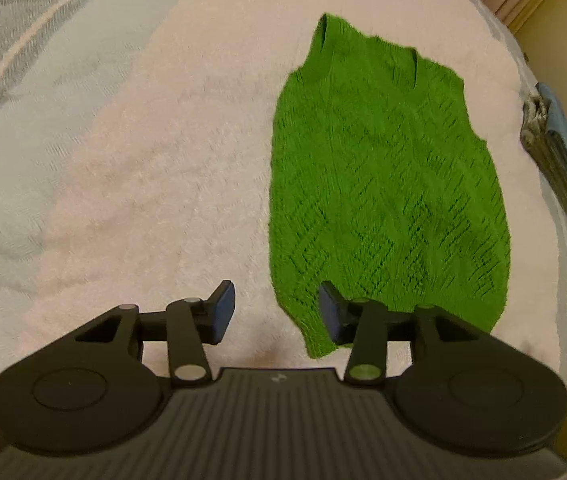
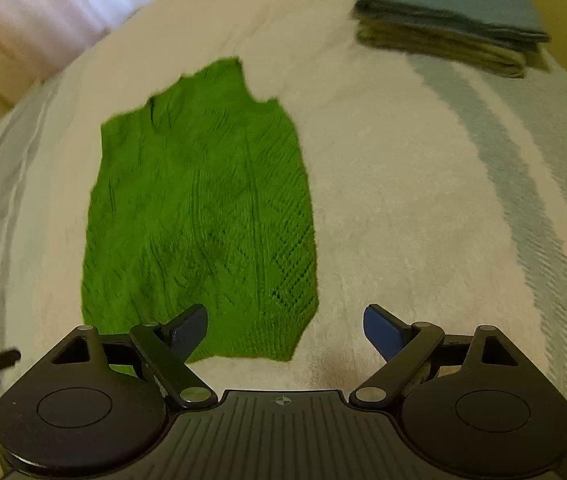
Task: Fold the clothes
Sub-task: 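Lower the vest flat onto the bed and open both grippers, then pinch and tug the vest hem with the left gripper to smooth it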
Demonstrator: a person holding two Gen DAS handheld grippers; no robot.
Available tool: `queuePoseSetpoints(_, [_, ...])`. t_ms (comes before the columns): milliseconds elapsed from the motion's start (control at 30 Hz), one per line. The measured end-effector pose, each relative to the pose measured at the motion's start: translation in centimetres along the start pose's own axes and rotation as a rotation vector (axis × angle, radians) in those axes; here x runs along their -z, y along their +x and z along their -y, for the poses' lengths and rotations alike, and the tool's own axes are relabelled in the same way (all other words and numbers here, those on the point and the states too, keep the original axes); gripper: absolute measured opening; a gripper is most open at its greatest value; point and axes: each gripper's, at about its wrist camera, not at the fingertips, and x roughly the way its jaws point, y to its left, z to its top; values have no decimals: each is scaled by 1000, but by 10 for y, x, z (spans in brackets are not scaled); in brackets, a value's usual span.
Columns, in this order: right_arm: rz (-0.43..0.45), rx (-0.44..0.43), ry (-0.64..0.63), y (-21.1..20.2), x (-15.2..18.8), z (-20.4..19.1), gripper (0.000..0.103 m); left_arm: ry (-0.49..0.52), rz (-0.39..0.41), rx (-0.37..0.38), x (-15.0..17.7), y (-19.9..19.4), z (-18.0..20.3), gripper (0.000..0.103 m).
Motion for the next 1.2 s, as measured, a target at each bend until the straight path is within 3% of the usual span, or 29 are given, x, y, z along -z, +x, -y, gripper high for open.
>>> queuePoseSetpoints(233, [-105, -43, -24, 74, 29, 18, 88, -139, -63, 56, 36, 58, 6, 45])
queuePoseSetpoints(400, [-65, -103, 78, 107, 33, 33, 88, -273, -93, 140, 55, 99, -8, 45])
queuePoseSetpoints(533, [10, -205, 170, 122, 37, 50, 88, -333, -35, 205, 64, 120, -18, 37])
queuePoseSetpoints(633, [38, -269, 206, 133, 41, 60, 87, -398, -2, 256, 68, 134, -26, 35])
queuePoseSetpoints(700, [31, -284, 227, 147, 44, 63, 76, -446, -3, 289, 70, 143, -28, 35])
queuePoseSetpoints(767, [27, -291, 252, 157, 45, 63, 72, -474, -10, 303, 69, 153, -26, 33])
queuePoseSetpoints(800, [28, -298, 266, 161, 44, 62, 63, -476, -12, 306, 68, 156, -25, 24])
queuePoseSetpoints(833, [21, -297, 281, 164, 42, 61, 39, -452, -3, 298, 65, 149, -23, 14])
queuePoseSetpoints(900, [-9, -272, 292, 161, 36, 55, 21, -403, 15, 279, 58, 136, -19, 10])
queuePoseSetpoints(1000, [12, -249, 245, 131, 27, 49, 15, -328, 42, 251, 48, 116, -13, 9])
queuePoseSetpoints(1033, [31, -245, 222, 117, 25, 48, 14, -290, 83, 265, 46, 99, -14, 9])
queuePoseSetpoints(1100, [56, -276, 229, 87, 28, 58, 12, -226, 109, 239, 47, 85, -14, 9])
queuePoseSetpoints(1200, [1, -219, 241, 91, 45, 69, 11, -132, 145, 199, 49, 65, -16, 9])
